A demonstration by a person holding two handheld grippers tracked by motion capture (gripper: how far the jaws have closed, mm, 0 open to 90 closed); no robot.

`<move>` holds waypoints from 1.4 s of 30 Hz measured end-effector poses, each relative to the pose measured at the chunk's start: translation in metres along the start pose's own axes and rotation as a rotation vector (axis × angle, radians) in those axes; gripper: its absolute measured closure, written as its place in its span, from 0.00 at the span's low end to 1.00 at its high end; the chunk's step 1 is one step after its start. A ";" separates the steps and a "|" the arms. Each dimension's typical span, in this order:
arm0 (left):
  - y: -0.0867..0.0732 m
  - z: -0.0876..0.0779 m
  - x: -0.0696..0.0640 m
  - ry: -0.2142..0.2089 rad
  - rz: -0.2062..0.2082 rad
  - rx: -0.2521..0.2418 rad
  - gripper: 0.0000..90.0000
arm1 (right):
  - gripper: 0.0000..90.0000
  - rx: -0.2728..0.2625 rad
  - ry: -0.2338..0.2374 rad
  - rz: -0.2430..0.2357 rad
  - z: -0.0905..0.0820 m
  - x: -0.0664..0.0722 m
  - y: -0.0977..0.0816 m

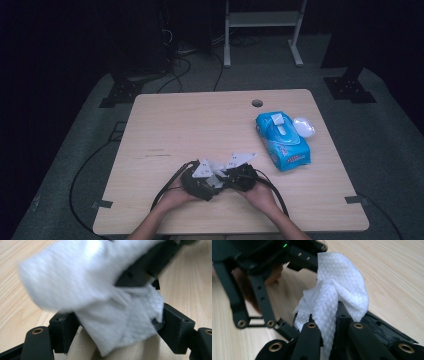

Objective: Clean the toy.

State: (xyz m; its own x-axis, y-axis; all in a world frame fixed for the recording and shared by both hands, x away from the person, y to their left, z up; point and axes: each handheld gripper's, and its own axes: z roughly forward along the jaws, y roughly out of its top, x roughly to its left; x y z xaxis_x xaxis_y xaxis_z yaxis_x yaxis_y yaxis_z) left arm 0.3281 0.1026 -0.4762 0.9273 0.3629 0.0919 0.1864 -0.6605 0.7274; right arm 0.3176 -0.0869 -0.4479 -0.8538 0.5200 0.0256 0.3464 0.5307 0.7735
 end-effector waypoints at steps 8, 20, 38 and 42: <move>-0.001 0.000 0.000 0.003 -0.002 -0.004 0.26 | 0.93 -0.001 -0.052 0.044 -0.021 -0.011 -0.018; -0.001 0.000 0.001 0.009 0.003 -0.003 0.26 | 0.93 0.001 -0.074 0.019 -0.017 -0.009 -0.014; -0.001 0.000 0.001 0.013 0.009 0.002 0.26 | 0.93 -0.008 -0.084 0.060 -0.024 -0.015 -0.021; -0.001 -0.001 0.000 0.020 0.018 0.011 0.26 | 0.93 -0.019 -0.035 0.046 -0.015 -0.003 -0.018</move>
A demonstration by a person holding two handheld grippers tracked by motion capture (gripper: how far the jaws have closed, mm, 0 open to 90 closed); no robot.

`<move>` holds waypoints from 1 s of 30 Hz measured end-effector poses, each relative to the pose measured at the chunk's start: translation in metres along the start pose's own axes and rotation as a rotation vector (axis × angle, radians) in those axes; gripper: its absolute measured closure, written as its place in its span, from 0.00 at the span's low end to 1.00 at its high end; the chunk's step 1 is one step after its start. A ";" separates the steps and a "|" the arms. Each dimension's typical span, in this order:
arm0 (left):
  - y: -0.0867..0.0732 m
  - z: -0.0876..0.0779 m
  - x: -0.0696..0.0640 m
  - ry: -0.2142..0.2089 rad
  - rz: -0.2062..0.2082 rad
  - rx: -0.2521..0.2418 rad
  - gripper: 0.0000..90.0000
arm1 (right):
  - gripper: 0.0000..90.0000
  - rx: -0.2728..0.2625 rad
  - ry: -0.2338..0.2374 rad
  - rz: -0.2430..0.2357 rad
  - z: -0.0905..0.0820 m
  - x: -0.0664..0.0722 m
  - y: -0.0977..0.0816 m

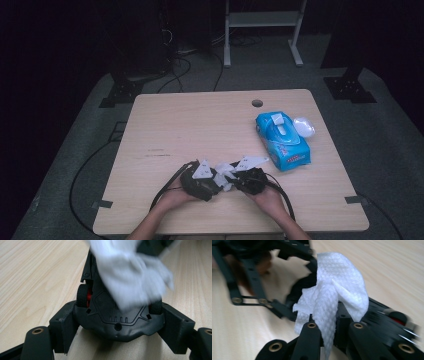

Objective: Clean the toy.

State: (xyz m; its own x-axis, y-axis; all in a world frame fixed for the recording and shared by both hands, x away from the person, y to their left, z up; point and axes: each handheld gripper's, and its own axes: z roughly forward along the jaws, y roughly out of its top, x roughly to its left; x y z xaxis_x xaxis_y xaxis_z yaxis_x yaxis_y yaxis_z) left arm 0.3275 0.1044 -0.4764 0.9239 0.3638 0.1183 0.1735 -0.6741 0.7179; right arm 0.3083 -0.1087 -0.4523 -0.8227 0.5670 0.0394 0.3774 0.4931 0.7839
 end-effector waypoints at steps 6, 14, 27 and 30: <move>-0.001 0.000 0.001 -0.004 -0.005 -0.005 0.26 | 0.93 0.010 -0.013 -0.002 -0.004 -0.005 0.000; -0.001 0.000 0.001 -0.005 -0.002 -0.005 0.26 | 0.93 -0.005 0.001 0.043 -0.006 -0.010 -0.004; -0.001 -0.001 0.001 -0.004 -0.007 -0.004 0.26 | 0.93 0.044 -0.052 -0.011 -0.017 -0.016 -0.005; -0.001 -0.001 0.001 -0.006 -0.011 -0.006 0.26 | 0.93 0.024 -0.046 0.010 -0.019 -0.017 -0.010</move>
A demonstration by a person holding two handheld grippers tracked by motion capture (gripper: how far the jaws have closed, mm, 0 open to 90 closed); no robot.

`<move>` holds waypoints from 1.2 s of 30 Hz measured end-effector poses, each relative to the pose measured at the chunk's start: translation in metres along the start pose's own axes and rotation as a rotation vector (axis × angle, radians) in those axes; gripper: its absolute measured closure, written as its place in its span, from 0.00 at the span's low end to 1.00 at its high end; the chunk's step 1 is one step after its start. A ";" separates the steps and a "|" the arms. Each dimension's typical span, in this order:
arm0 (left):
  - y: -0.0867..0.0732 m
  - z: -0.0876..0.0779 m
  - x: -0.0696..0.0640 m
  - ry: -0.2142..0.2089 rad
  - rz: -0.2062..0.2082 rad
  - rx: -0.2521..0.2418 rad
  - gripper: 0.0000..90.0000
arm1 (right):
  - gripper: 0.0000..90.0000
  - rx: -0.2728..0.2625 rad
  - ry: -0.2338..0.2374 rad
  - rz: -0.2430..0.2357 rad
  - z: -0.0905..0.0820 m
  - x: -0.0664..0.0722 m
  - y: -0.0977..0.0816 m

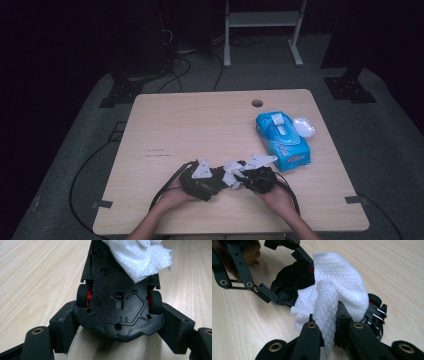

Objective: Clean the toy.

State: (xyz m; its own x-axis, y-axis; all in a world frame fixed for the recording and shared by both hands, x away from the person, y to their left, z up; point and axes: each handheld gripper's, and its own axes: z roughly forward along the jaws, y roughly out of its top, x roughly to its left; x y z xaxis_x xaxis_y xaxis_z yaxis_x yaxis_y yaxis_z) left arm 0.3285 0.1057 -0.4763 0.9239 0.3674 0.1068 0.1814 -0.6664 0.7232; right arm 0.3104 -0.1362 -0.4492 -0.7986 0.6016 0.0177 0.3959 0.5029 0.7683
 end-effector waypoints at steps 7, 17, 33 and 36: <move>0.000 0.000 0.000 0.002 0.010 0.005 0.26 | 0.93 0.001 -0.065 0.023 -0.013 -0.011 -0.009; -0.001 -0.003 0.000 0.001 0.007 0.011 0.26 | 0.93 -0.005 -0.026 0.023 -0.008 -0.006 -0.007; -0.001 -0.002 0.001 0.004 0.009 0.012 0.26 | 0.93 -0.011 -0.045 0.040 -0.011 -0.010 -0.009; -0.001 -0.002 0.001 0.007 0.007 0.010 0.26 | 0.93 -0.020 -0.051 0.067 -0.013 -0.015 -0.011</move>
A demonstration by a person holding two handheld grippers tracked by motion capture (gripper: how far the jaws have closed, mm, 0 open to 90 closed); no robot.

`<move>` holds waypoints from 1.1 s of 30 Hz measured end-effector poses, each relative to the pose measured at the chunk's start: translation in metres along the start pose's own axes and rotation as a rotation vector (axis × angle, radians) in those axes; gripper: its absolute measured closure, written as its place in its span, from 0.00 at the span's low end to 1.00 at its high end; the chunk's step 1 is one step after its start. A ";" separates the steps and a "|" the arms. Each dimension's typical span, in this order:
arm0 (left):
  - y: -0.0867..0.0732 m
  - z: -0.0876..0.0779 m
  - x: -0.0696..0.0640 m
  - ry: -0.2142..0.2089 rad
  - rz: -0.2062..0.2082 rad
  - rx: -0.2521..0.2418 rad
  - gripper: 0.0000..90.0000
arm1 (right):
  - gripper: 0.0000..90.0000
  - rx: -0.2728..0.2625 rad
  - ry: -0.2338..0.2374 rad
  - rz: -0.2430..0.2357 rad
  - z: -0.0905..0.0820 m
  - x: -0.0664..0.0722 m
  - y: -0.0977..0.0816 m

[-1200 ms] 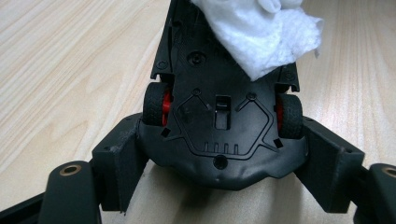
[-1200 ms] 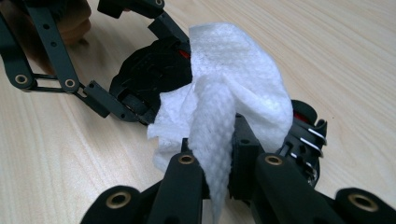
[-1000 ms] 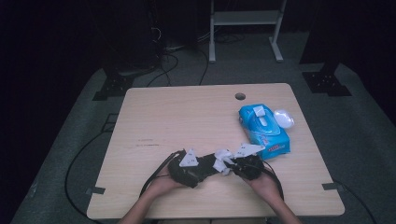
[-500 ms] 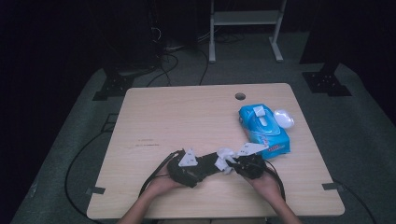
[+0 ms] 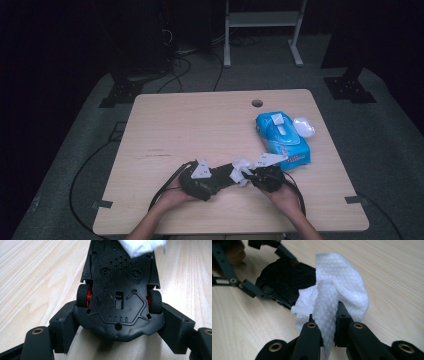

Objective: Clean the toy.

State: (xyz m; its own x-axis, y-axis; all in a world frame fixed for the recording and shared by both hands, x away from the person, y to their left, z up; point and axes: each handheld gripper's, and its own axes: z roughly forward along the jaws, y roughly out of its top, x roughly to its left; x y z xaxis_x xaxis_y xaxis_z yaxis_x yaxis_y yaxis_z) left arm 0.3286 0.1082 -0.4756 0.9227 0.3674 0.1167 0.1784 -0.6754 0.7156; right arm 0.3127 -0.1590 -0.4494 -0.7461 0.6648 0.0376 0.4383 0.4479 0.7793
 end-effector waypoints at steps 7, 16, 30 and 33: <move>0.000 0.000 0.000 0.000 0.001 0.001 0.26 | 0.93 -0.004 0.013 0.006 0.000 0.002 -0.001; 0.000 0.000 0.000 -0.004 -0.005 -0.002 0.26 | 0.93 0.004 -0.028 0.010 -0.001 -0.005 -0.001; 0.000 0.000 0.000 -0.004 -0.001 -0.004 0.26 | 0.93 -0.002 -0.023 0.026 -0.002 -0.010 -0.003; 0.000 0.000 0.000 -0.004 -0.007 -0.004 0.26 | 0.93 0.002 -0.046 0.030 -0.003 -0.012 -0.003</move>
State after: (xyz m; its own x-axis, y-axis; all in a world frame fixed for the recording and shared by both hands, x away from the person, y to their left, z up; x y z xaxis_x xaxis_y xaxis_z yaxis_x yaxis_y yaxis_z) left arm 0.3282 0.1082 -0.4756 0.9229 0.3693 0.1090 0.1833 -0.6703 0.7191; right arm 0.3186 -0.1704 -0.4504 -0.7090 0.7045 0.0319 0.4608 0.4287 0.7771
